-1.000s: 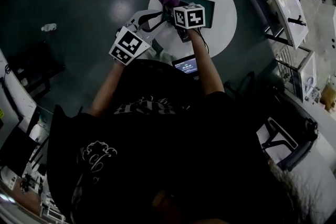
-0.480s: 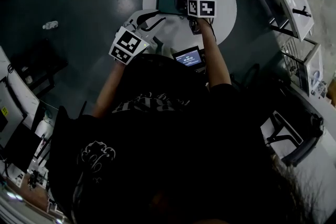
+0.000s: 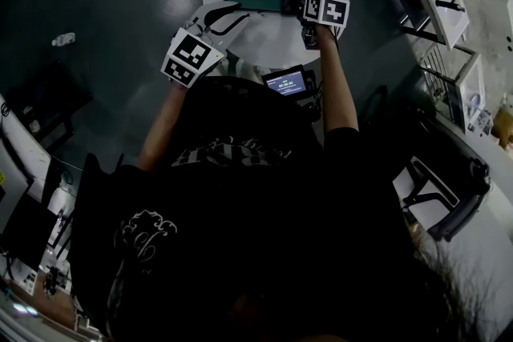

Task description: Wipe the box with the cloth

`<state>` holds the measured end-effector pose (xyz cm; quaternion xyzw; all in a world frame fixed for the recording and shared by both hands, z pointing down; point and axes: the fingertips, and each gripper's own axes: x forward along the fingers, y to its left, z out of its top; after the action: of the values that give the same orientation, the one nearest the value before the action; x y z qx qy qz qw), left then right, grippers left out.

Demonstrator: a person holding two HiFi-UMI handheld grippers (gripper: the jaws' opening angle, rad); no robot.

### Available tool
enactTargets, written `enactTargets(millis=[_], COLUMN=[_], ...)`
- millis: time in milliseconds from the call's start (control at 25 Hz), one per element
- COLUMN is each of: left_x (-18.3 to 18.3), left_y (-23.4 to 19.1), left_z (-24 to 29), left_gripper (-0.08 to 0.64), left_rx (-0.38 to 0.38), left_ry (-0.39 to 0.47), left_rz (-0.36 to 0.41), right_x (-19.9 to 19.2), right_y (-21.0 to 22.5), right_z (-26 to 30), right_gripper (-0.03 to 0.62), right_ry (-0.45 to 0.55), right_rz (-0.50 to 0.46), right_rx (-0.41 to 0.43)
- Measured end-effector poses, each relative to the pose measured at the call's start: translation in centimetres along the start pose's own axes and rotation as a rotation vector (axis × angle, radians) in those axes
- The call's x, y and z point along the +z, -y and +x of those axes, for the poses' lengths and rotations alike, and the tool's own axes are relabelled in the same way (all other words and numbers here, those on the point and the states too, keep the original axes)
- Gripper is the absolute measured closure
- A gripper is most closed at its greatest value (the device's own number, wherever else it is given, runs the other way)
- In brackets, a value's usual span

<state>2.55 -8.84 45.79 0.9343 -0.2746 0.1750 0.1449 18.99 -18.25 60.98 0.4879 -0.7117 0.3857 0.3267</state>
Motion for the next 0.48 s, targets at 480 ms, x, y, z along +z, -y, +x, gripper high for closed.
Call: enactTargets(millis=[480], left_x=[-1.9], left_y=[-0.2], left_z=[-2.5], left_gripper=[0.460], left_rx=[0.072], left_ry=[0.009], left_rz=[-0.059], right_x=[0.1], right_y=[-8.2], right_z=[-2.5], right_gripper=[0.486], right_ry=[0.023], right_rz=[-0.151], right_rx=[0.128])
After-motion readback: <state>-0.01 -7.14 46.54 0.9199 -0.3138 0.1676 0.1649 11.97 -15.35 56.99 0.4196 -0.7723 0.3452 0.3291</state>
